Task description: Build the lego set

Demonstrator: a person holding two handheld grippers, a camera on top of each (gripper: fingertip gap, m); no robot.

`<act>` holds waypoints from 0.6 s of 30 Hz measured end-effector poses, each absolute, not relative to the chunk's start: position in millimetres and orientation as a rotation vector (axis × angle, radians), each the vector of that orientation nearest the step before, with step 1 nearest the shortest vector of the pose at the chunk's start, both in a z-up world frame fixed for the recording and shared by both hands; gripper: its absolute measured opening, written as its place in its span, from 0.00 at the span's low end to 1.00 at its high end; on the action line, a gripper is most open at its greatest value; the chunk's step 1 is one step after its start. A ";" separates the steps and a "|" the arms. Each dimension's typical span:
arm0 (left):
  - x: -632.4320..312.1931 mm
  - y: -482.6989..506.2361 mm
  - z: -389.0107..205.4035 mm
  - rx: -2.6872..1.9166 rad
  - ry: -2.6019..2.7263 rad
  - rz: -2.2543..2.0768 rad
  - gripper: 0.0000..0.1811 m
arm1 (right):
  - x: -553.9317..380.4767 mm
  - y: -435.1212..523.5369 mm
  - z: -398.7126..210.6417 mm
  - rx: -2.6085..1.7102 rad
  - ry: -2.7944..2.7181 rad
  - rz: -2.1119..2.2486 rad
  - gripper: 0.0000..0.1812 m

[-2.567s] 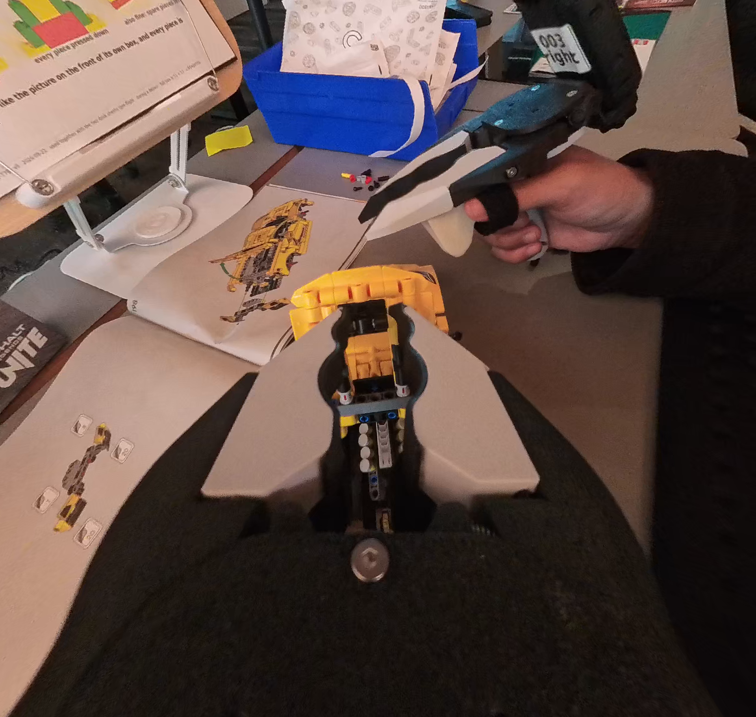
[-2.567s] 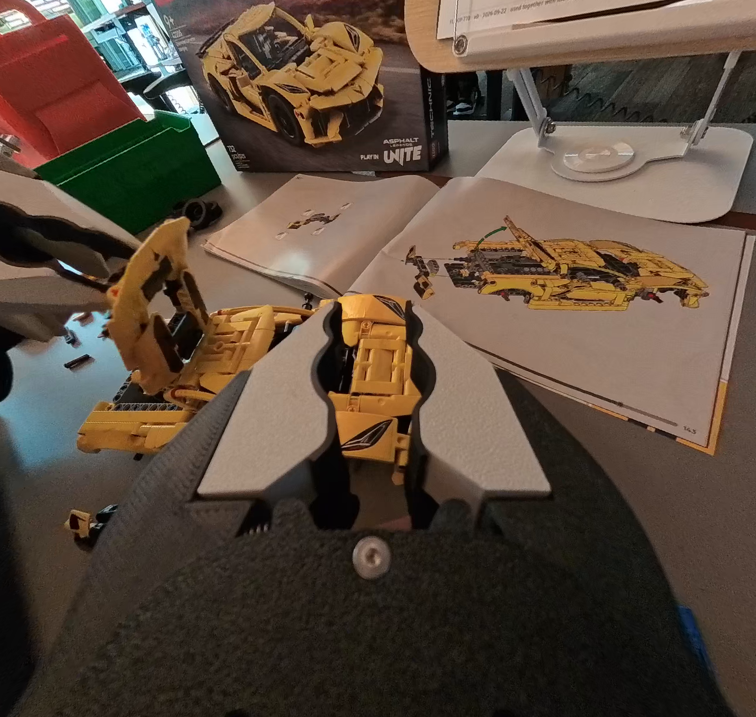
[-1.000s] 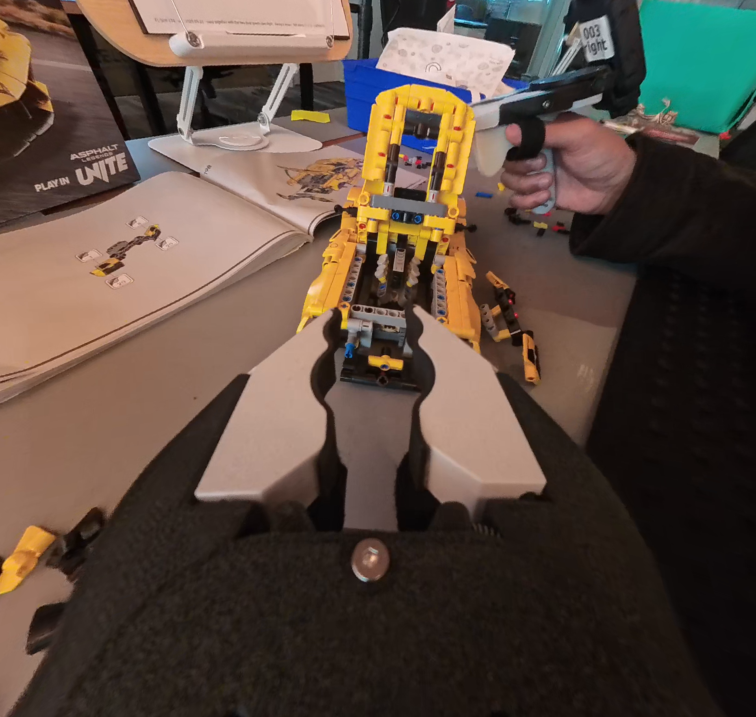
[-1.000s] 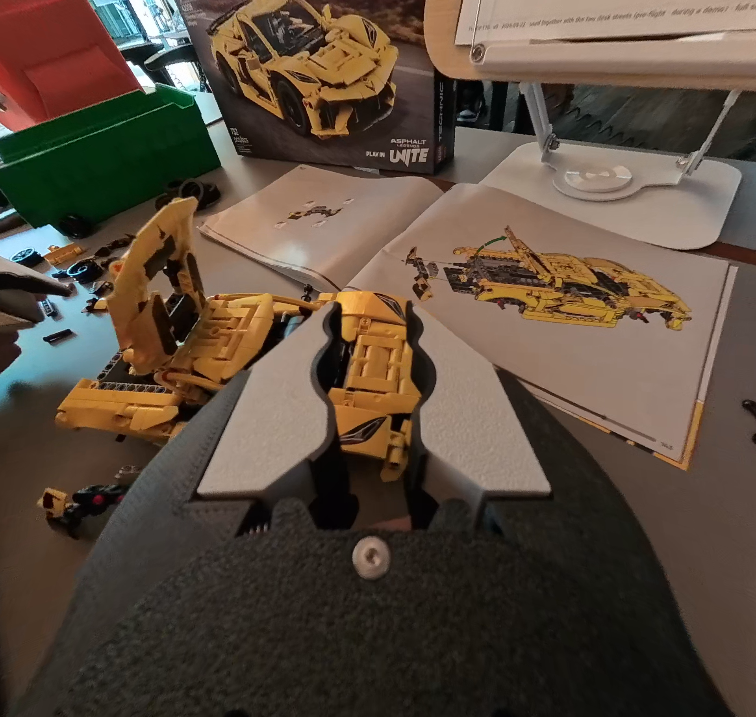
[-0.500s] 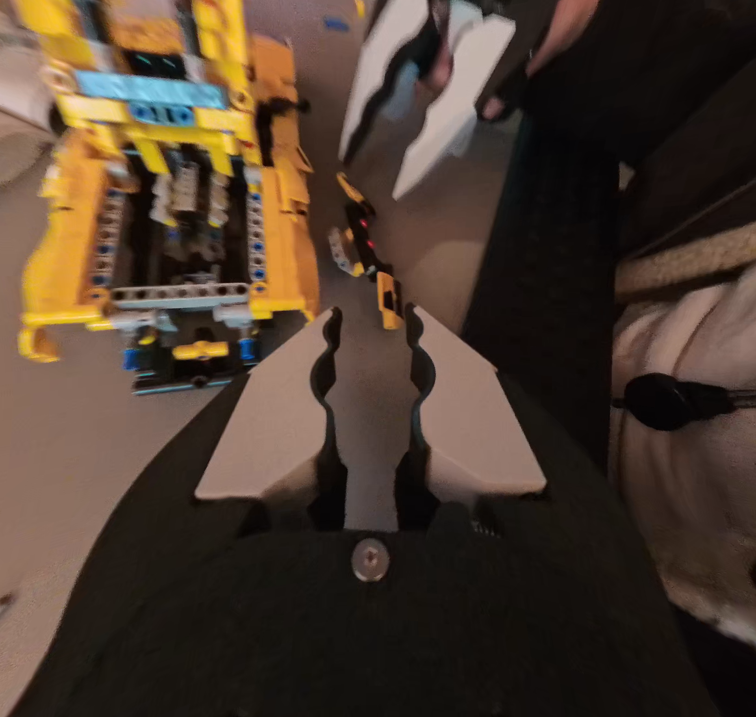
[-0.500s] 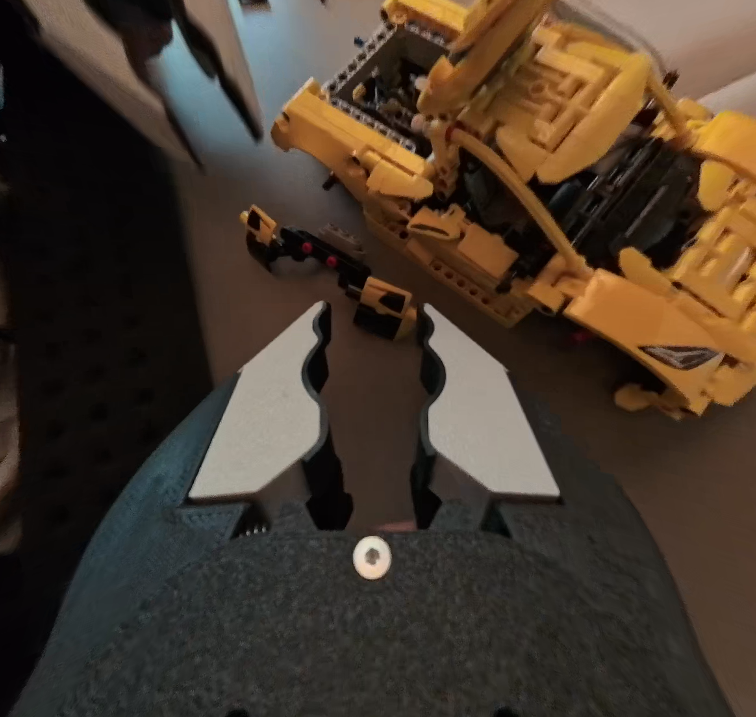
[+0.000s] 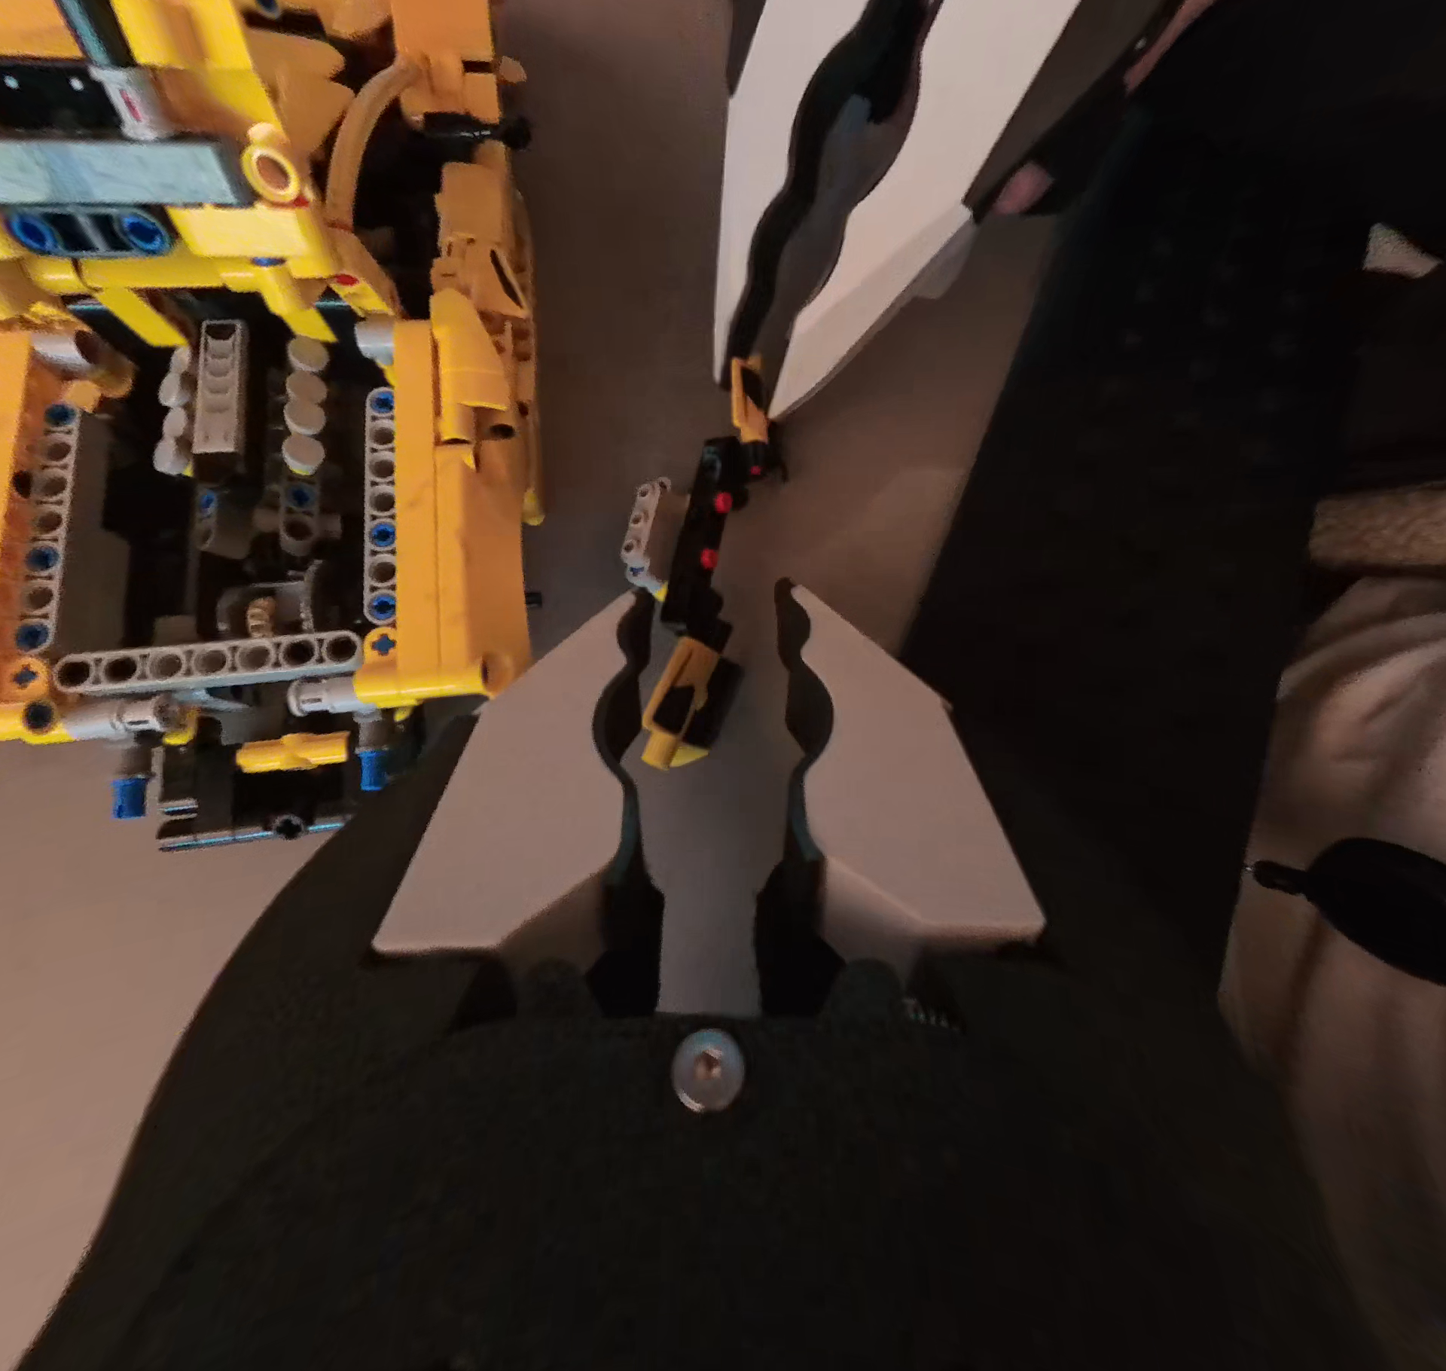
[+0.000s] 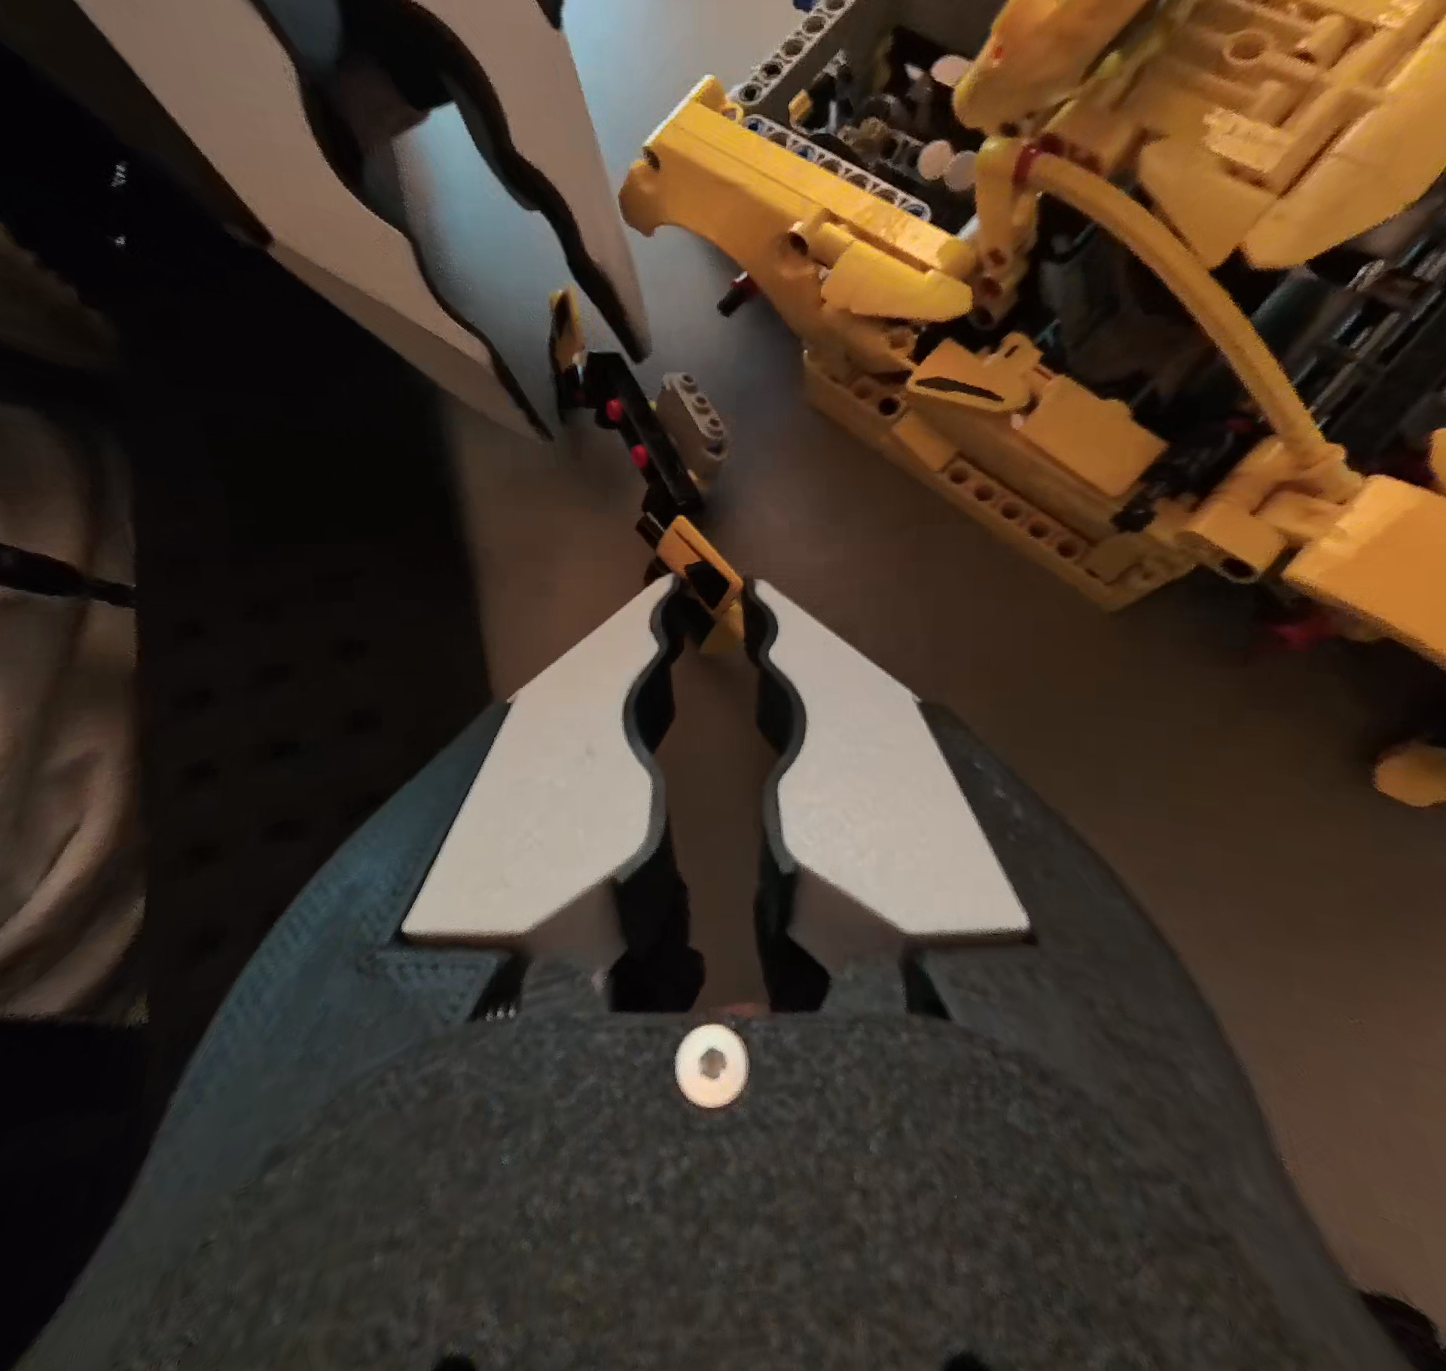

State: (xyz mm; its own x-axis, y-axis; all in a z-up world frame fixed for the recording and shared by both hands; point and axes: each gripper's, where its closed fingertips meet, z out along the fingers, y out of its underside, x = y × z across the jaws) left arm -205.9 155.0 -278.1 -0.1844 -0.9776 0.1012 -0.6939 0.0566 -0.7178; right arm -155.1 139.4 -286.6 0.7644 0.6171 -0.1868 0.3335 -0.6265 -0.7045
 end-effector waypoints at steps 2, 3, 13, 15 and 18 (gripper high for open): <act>-207.1 158.7 -280.2 -1.678 1.929 -0.858 0.17 | -159.9 138.6 -281.0 -2.256 -0.703 0.547 0.06; -208.8 161.5 -278.7 -1.687 1.911 -0.838 0.18 | -161.9 139.2 -275.6 -2.229 -0.697 0.539 0.06; -239.4 162.5 -226.9 -1.820 1.489 -1.289 0.18 | -176.9 127.2 -224.6 -1.994 -0.677 0.507 0.03; -236.2 152.8 -218.4 -1.876 1.360 -1.523 0.18 | -181.1 125.8 -213.6 -1.951 -0.667 0.524 0.03; -226.3 141.0 -205.0 -1.949 1.139 -1.883 0.18 | -188.8 125.5 -199.5 -1.884 -0.695 0.451 0.03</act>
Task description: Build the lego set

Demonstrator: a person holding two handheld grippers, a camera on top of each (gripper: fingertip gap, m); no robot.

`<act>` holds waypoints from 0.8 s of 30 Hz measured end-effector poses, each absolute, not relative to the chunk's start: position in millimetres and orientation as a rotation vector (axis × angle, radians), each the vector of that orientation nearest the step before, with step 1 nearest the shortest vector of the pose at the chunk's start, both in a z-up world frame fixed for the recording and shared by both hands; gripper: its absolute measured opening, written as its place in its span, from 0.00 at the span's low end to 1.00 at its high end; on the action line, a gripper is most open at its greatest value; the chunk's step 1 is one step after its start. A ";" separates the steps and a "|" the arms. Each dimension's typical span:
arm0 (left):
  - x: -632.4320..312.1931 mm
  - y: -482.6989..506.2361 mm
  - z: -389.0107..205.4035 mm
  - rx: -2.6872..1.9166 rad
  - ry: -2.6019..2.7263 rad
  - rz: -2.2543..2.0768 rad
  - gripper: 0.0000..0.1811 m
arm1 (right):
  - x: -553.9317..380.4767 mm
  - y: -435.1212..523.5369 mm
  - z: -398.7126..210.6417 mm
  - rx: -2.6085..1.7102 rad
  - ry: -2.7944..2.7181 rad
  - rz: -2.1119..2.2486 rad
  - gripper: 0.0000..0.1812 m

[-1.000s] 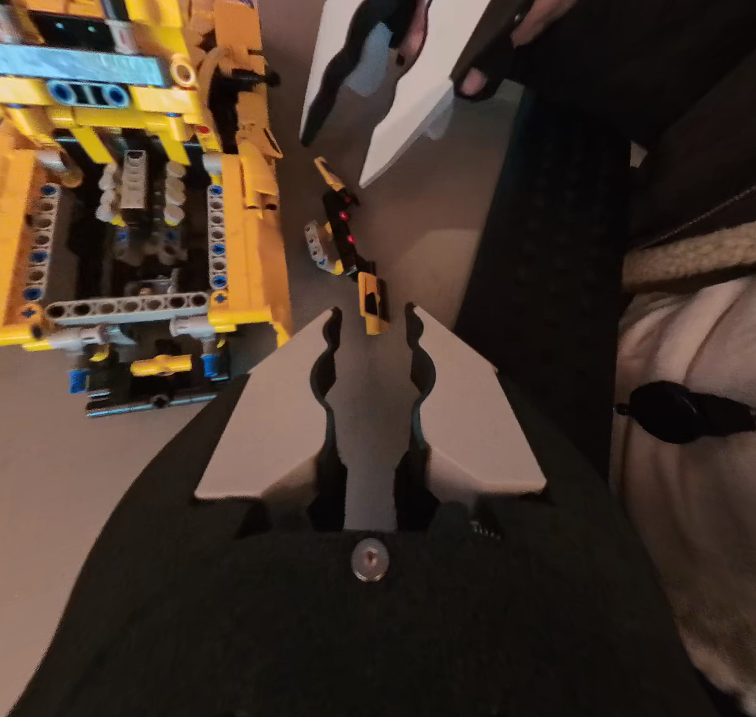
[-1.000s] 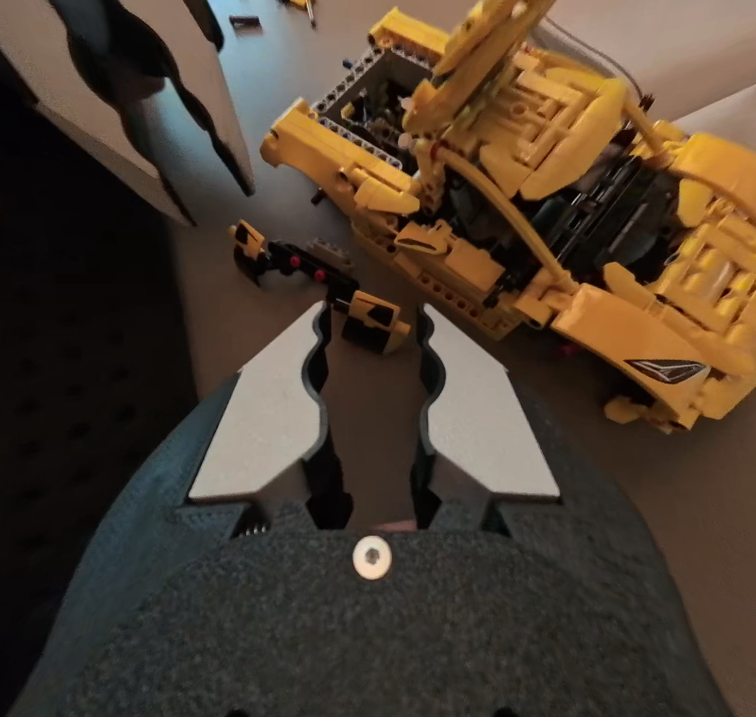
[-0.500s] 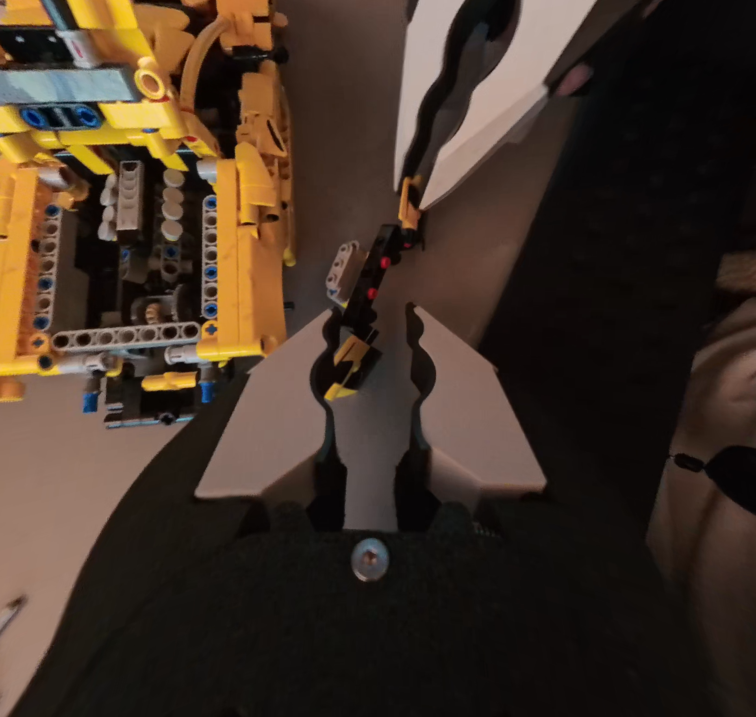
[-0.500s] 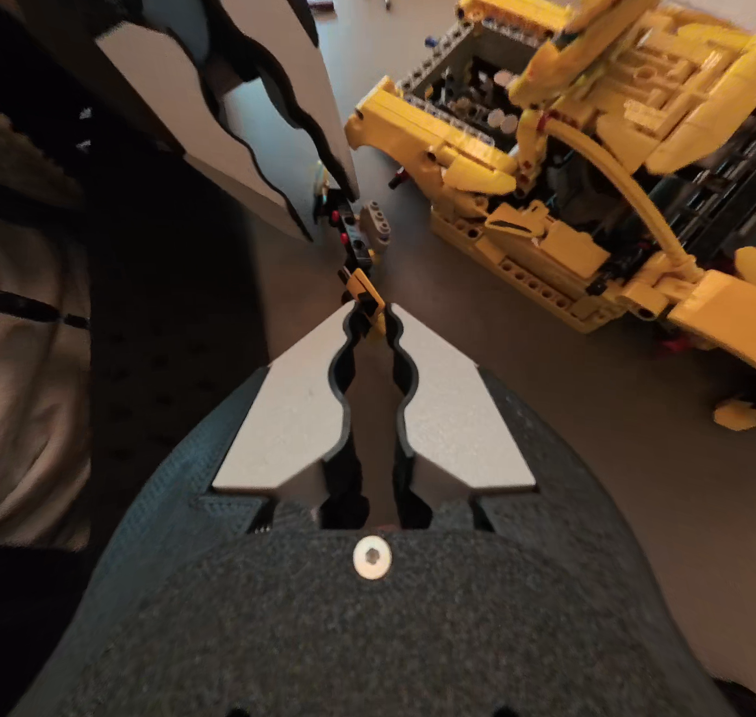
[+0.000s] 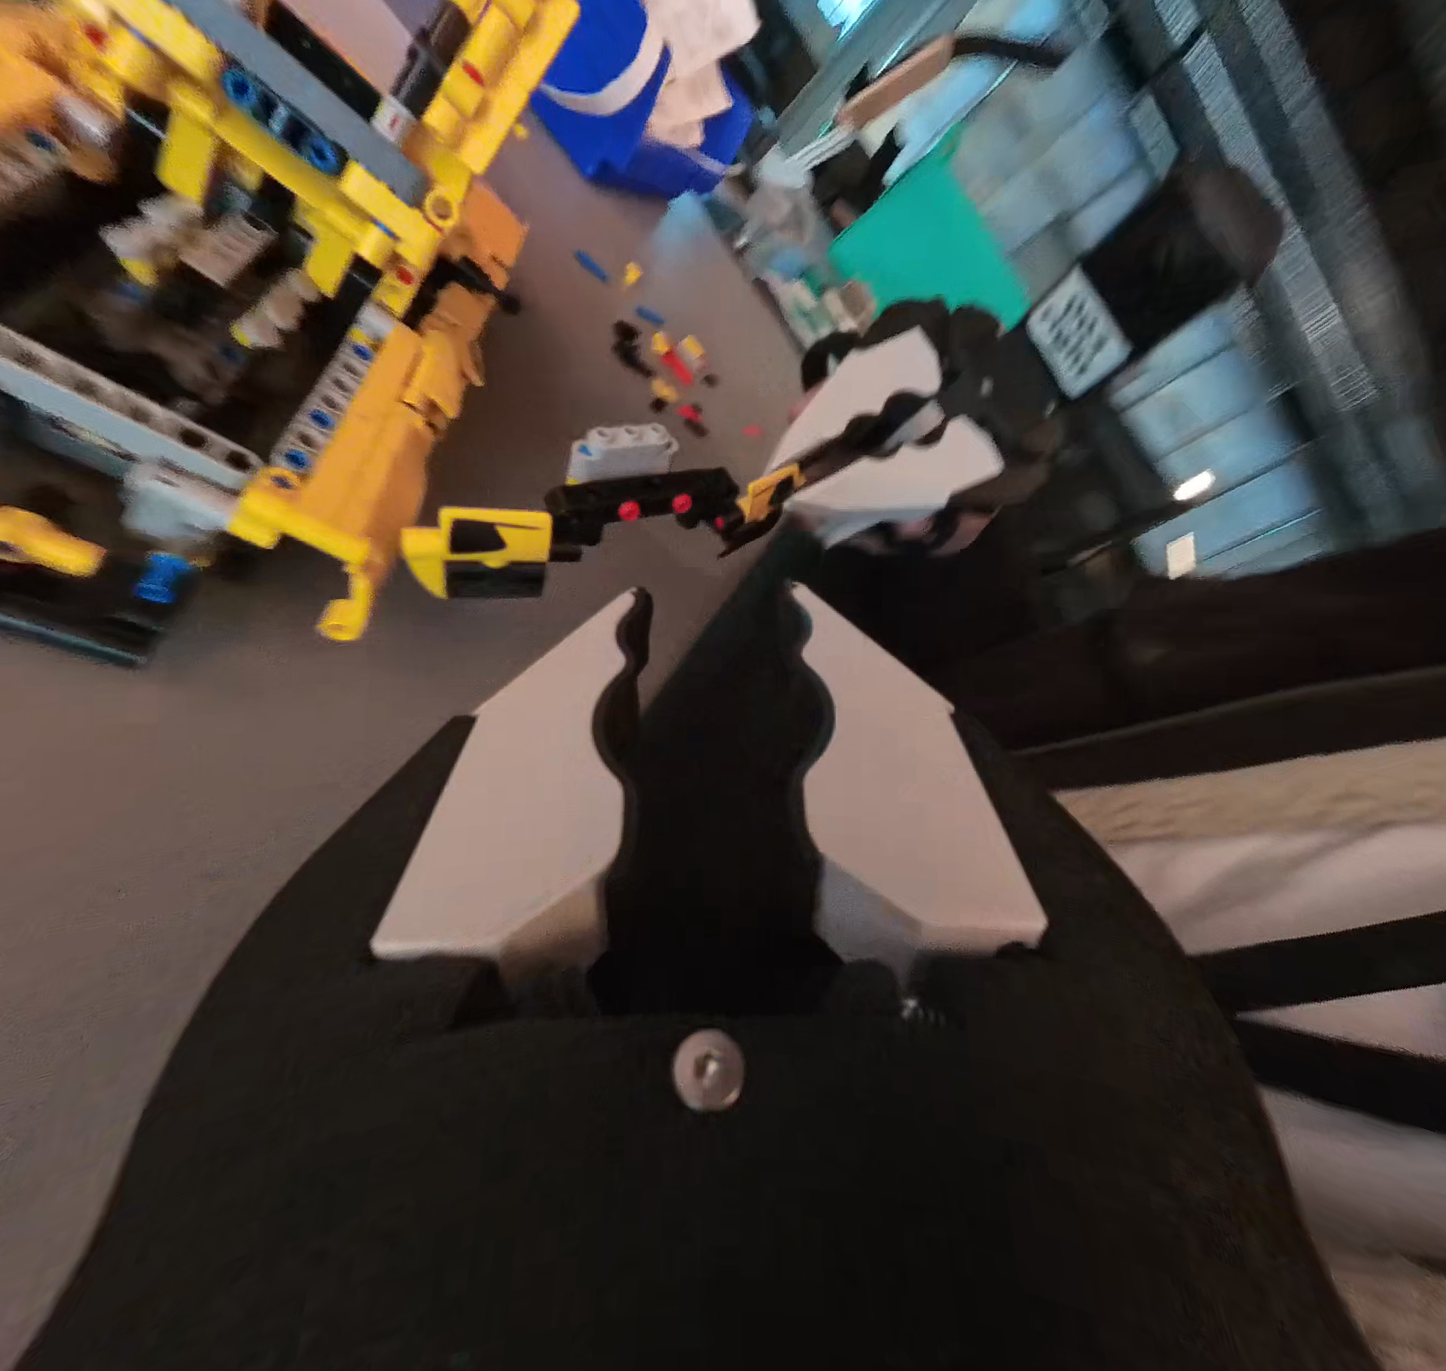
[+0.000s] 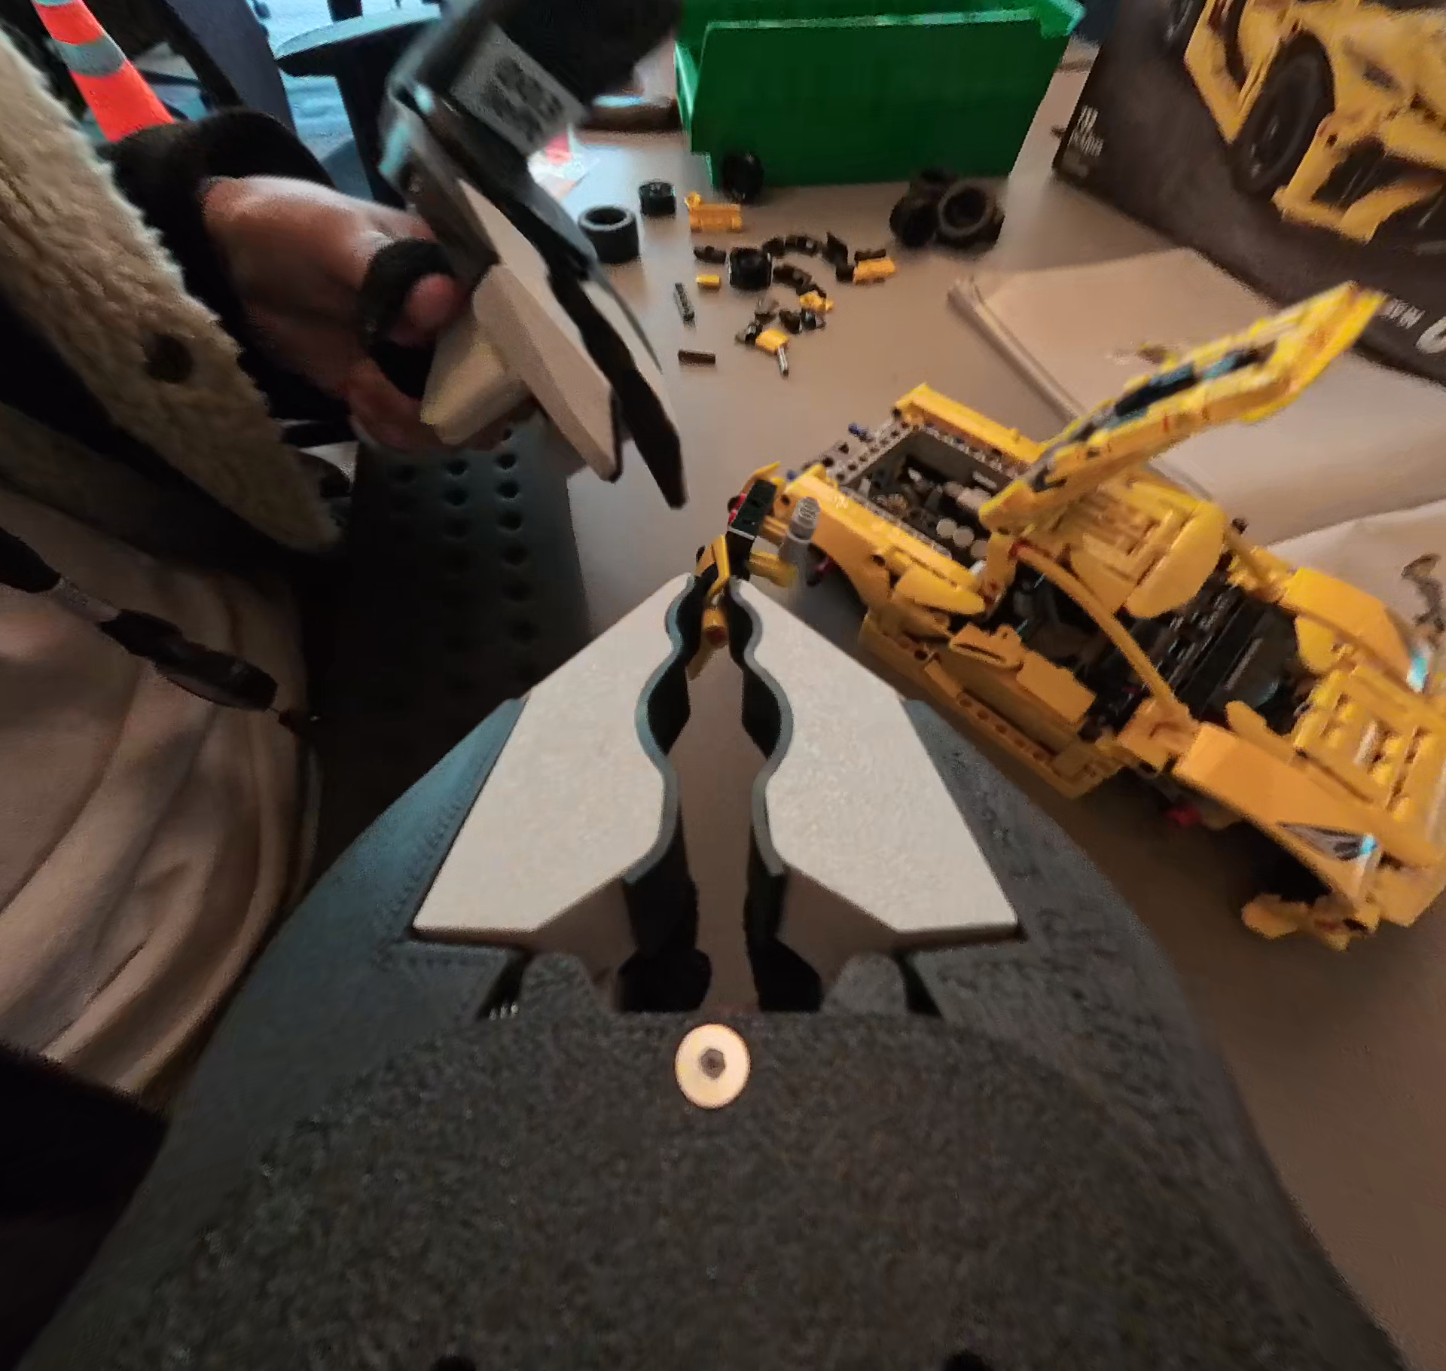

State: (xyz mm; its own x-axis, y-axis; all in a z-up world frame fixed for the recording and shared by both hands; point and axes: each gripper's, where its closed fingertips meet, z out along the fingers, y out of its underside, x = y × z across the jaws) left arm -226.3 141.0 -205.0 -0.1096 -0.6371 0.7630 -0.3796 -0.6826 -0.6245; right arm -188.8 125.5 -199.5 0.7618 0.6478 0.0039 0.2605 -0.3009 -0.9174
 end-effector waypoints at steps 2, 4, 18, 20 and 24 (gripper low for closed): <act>-220.7 136.3 -199.7 -2.012 0.969 -2.121 0.19 | -195.0 125.2 -194.0 -1.862 -0.719 0.405 0.03; -217.0 141.5 -199.3 -2.053 0.767 -2.271 0.20 | -197.9 125.5 -190.8 -1.850 -0.734 0.341 0.03; -216.0 180.7 -191.5 -1.931 0.160 -2.540 0.10 | -223.3 135.3 -188.5 -1.749 -0.711 0.344 0.03; -217.9 184.2 -189.9 -1.931 0.212 -2.502 0.10 | -222.2 139.5 -191.1 -1.758 -0.677 0.343 0.03; -225.5 200.2 -178.0 -1.892 0.397 -2.393 0.09 | -216.0 145.7 -172.9 -1.700 -0.587 0.373 0.07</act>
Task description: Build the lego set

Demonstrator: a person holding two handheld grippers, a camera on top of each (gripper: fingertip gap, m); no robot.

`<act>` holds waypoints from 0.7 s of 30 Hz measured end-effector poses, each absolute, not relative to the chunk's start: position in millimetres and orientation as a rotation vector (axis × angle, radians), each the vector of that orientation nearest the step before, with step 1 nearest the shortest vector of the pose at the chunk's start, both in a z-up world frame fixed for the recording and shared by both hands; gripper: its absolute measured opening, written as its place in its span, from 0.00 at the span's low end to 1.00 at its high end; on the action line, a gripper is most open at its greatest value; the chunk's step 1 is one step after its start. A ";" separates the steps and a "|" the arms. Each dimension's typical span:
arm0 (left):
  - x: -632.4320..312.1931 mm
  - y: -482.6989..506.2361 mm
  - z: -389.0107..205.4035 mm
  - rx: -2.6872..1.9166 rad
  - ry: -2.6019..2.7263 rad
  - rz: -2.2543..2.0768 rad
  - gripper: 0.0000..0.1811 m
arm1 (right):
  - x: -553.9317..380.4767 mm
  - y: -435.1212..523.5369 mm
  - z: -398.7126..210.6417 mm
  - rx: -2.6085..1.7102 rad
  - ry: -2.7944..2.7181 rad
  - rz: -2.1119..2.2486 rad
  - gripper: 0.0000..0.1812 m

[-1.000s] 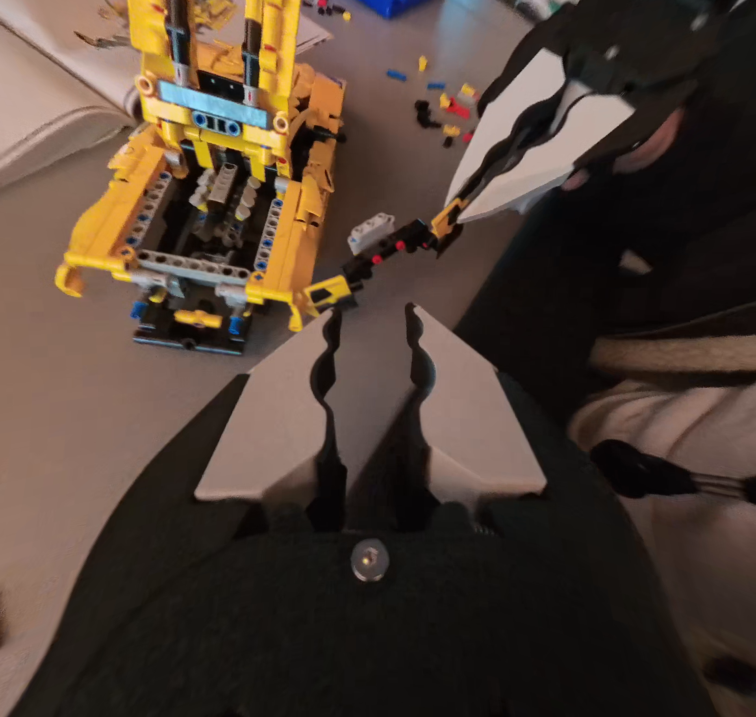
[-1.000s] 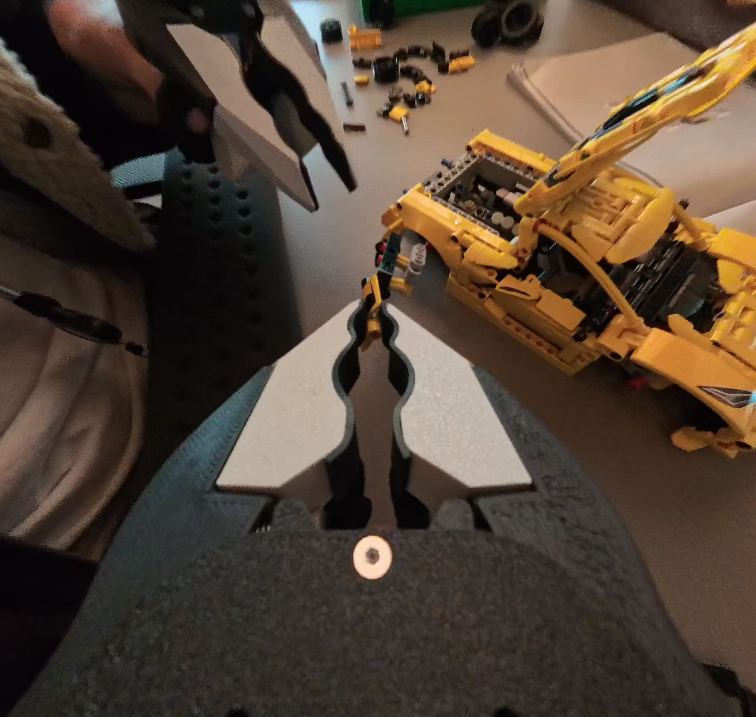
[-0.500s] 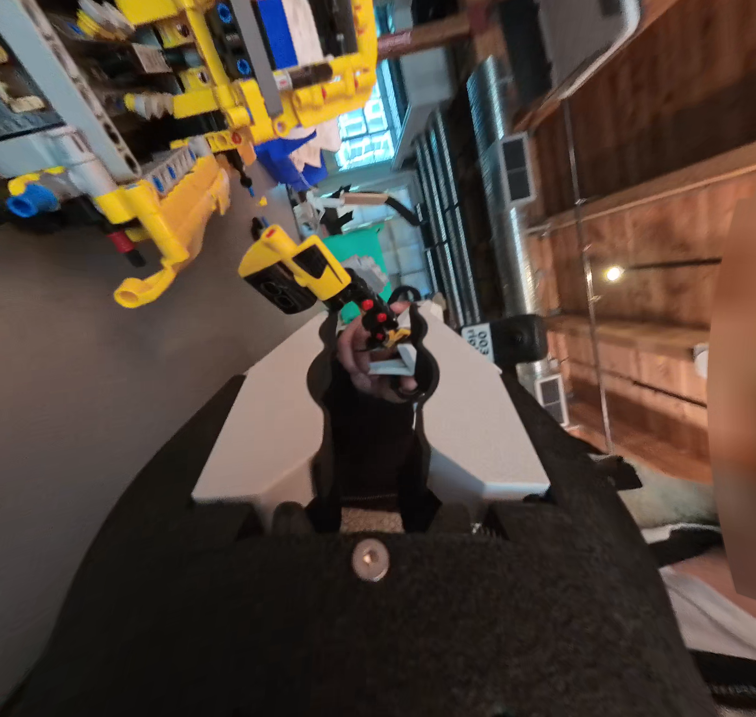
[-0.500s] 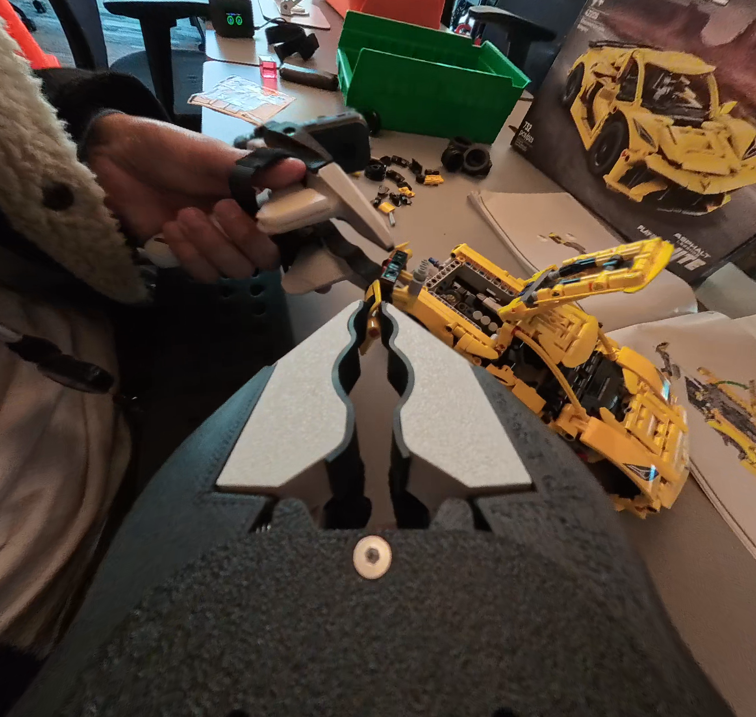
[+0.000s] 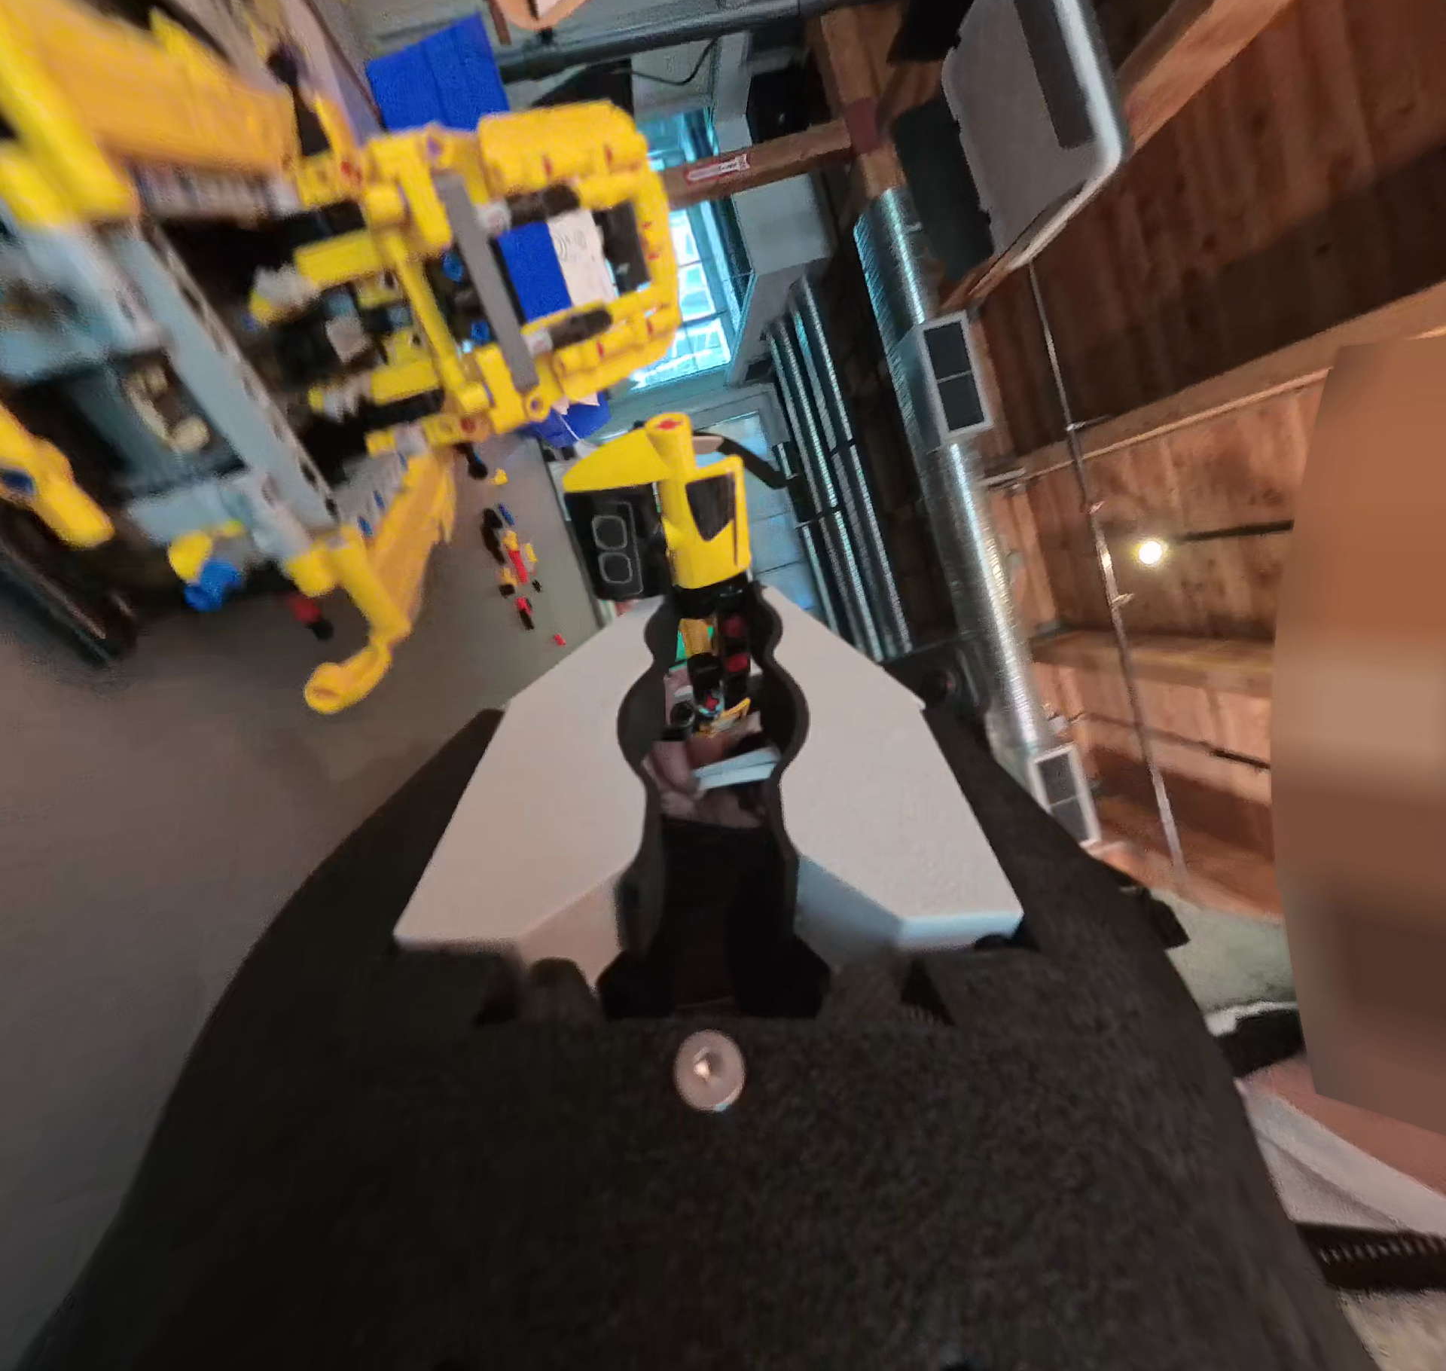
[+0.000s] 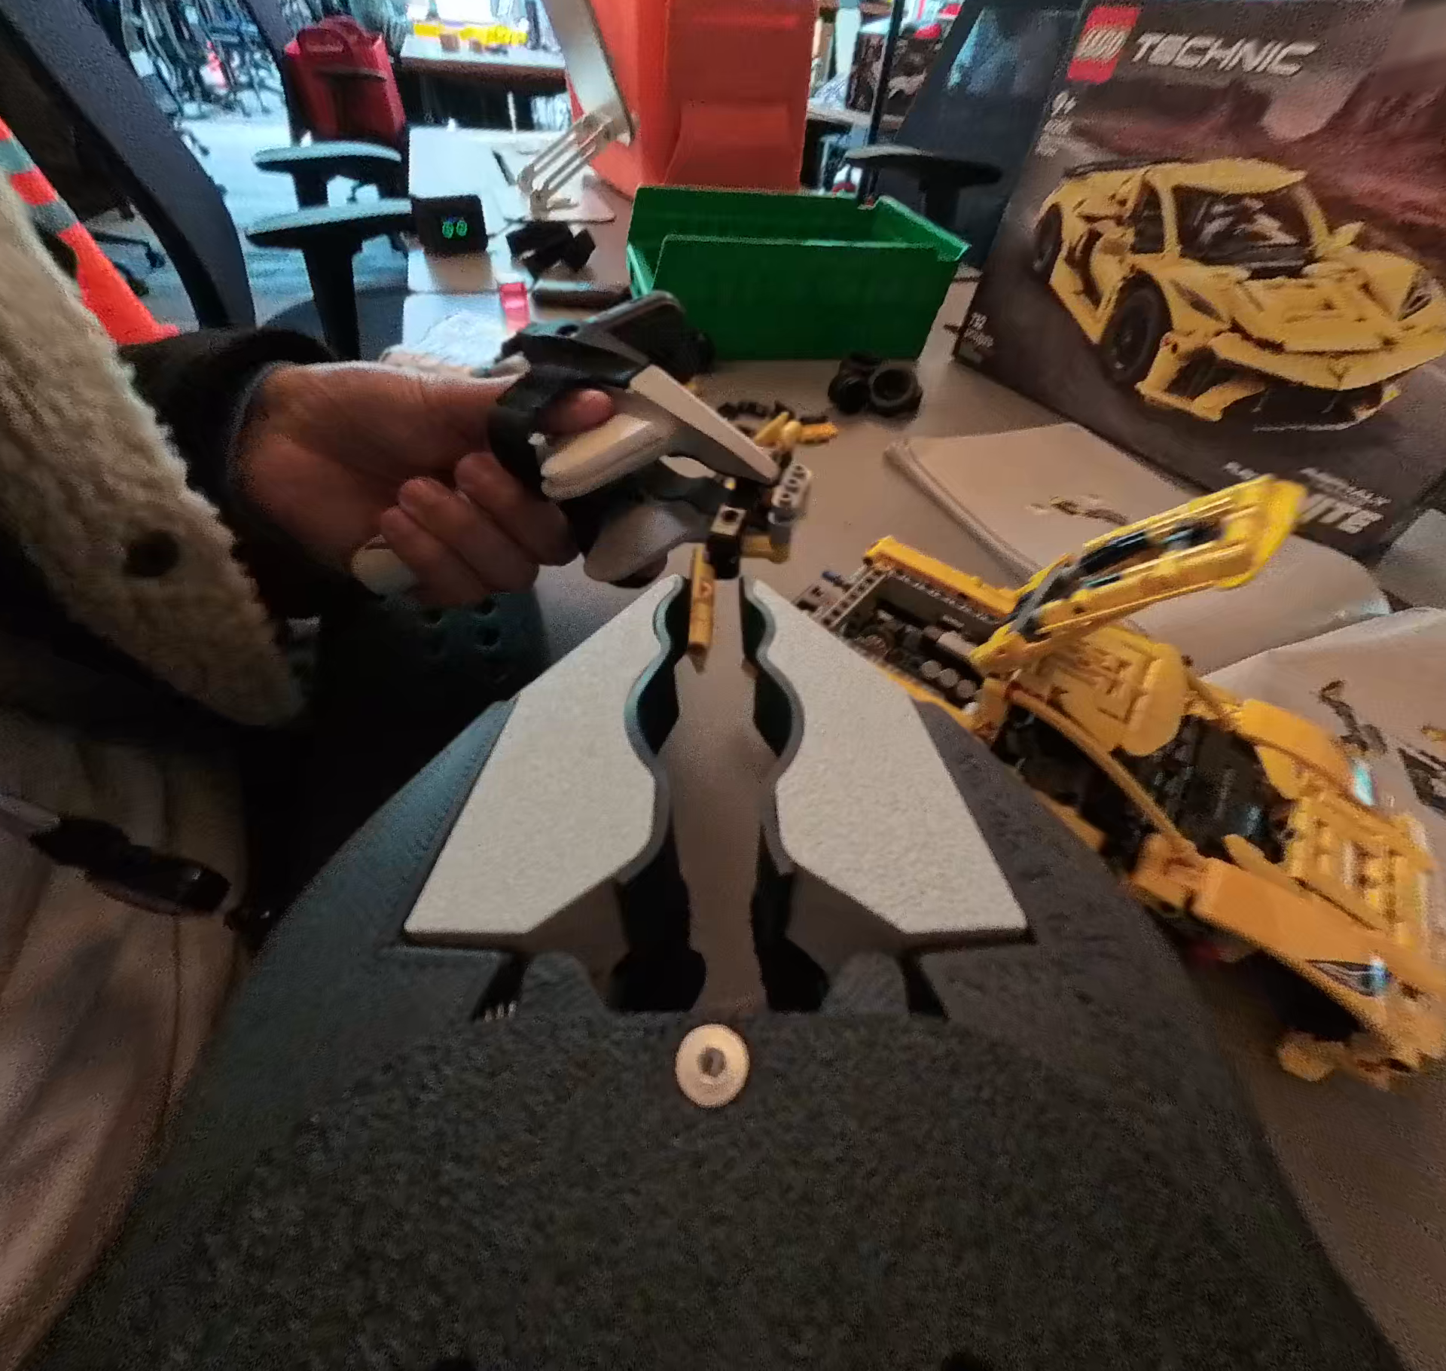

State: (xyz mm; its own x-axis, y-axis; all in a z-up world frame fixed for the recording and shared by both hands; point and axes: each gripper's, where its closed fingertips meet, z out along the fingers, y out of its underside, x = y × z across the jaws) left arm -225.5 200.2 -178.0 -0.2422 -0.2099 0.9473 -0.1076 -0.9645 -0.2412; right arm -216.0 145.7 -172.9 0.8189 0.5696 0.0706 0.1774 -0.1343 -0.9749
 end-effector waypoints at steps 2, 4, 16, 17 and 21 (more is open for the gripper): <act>-233.6 220.3 -172.9 -1.860 0.490 -2.303 0.10 | -196.2 152.0 -157.2 -1.714 -0.549 0.334 0.08; -241.5 247.6 -174.3 -1.825 0.571 -2.155 0.09 | -153.4 167.9 -137.4 -1.736 -0.427 0.216 0.09; -258.4 308.4 -194.6 -1.789 0.507 -2.198 0.09 | 13.5 224.9 -201.4 -1.851 0.088 -0.062 0.14; -257.8 307.9 -194.1 -1.781 0.503 -2.229 0.09 | 22.1 223.2 -199.3 -1.818 0.093 -0.137 0.10; -254.4 300.5 -193.2 -1.771 0.530 -2.325 0.09 | 25.4 223.1 -201.8 -1.815 0.122 -0.124 0.09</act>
